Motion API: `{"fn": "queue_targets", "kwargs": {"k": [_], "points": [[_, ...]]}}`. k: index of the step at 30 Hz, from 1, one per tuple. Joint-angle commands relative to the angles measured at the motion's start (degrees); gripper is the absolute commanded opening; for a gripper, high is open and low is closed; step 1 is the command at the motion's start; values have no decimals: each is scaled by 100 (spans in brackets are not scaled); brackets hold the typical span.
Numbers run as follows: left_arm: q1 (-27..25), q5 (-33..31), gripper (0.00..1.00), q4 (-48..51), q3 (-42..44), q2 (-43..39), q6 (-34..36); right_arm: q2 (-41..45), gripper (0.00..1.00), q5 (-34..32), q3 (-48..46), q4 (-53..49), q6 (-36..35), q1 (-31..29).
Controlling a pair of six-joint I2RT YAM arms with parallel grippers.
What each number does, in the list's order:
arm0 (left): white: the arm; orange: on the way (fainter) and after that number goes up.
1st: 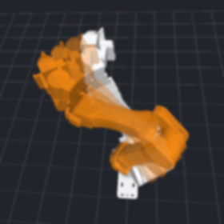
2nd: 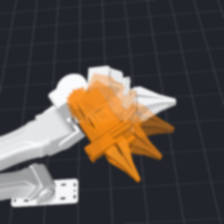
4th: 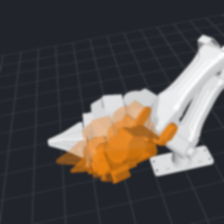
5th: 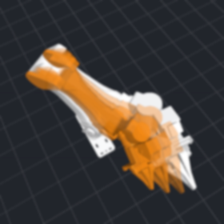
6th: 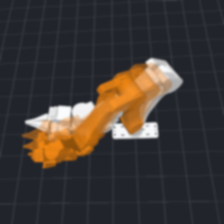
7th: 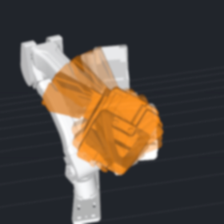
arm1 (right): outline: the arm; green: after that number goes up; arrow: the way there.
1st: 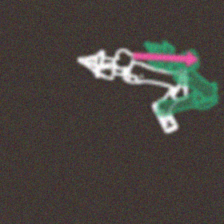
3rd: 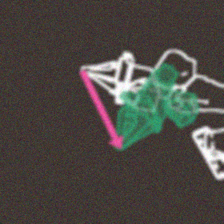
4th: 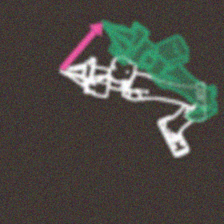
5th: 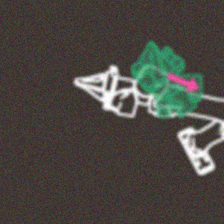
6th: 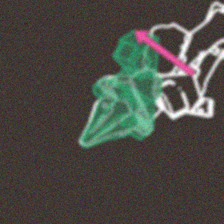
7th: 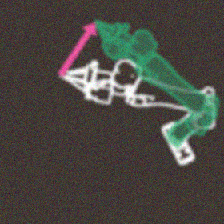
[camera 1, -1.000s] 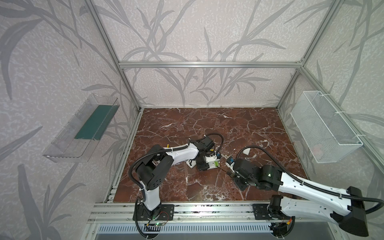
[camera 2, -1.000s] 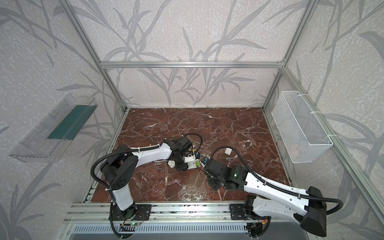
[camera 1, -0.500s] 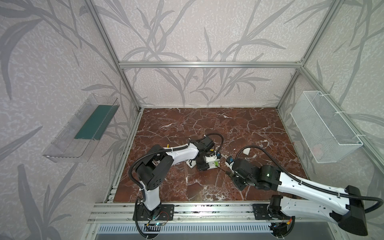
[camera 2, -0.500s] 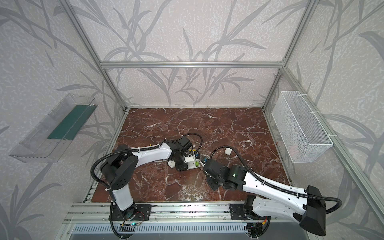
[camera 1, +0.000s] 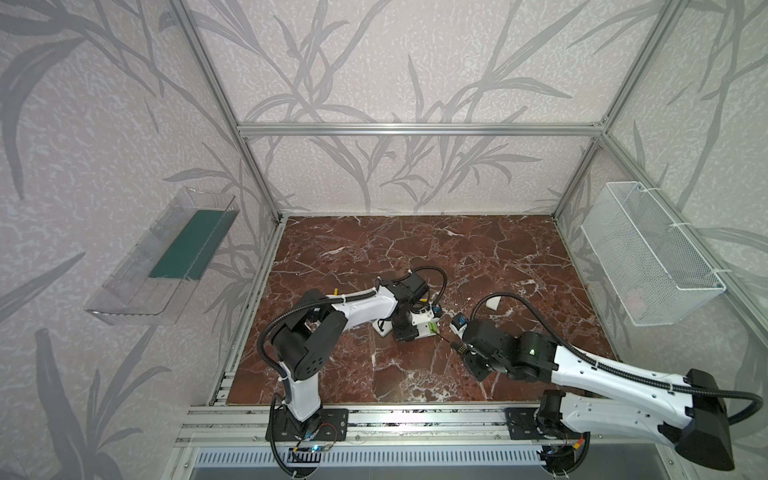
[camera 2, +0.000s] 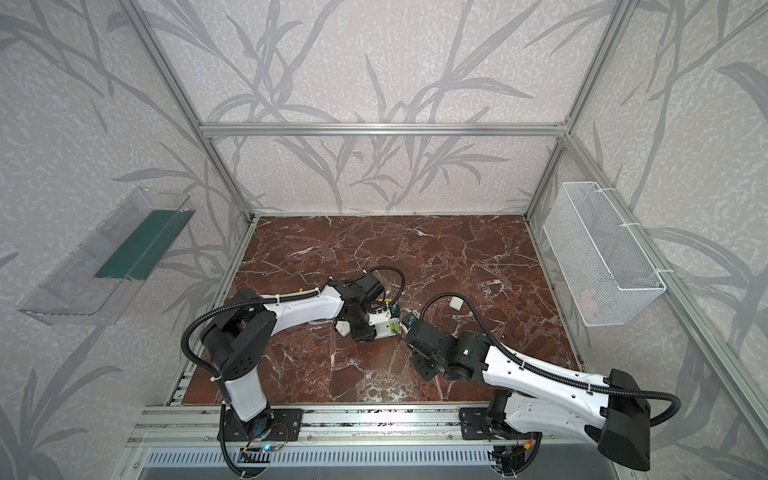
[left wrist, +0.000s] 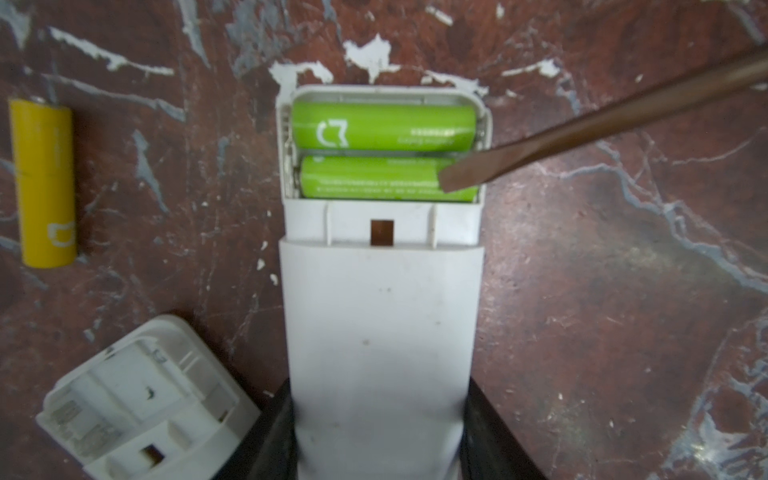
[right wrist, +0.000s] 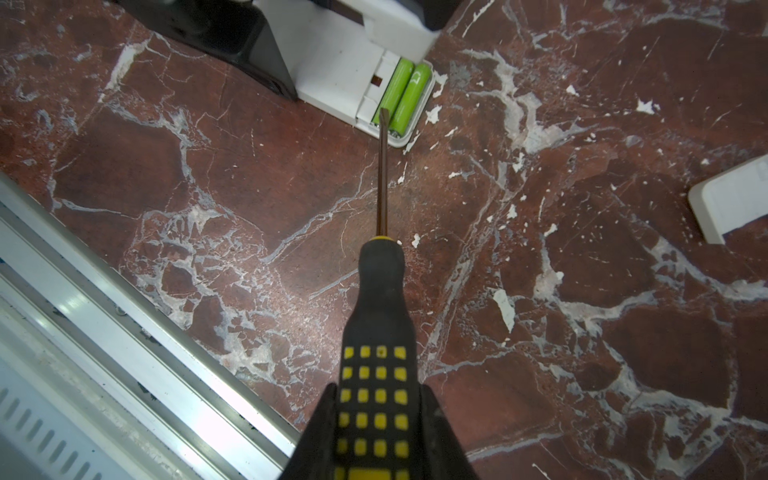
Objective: Unload the batteries from the remote control
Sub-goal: 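Insert the screwdriver tip beside the nearer green battery with the right gripper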
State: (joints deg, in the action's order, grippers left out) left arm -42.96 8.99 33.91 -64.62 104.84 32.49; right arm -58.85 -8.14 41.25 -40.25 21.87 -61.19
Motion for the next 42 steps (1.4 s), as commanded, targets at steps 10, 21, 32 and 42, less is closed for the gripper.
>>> {"fn": "queue_targets", "kwargs": {"k": [10,21,32,42], "points": [[91,-403,49,326,134,139,23,121,0,169,-64,-149,116,-35],[89,-439,49,371,116,143,-9,238,0,-31,-148,-127,186,-37],[90,-373,49,412,90,159,-30,174,0,-64,-279,192,271,-35],[61,-265,47,471,87,218,-65,399,0,-190,-929,852,896,-118]]}}
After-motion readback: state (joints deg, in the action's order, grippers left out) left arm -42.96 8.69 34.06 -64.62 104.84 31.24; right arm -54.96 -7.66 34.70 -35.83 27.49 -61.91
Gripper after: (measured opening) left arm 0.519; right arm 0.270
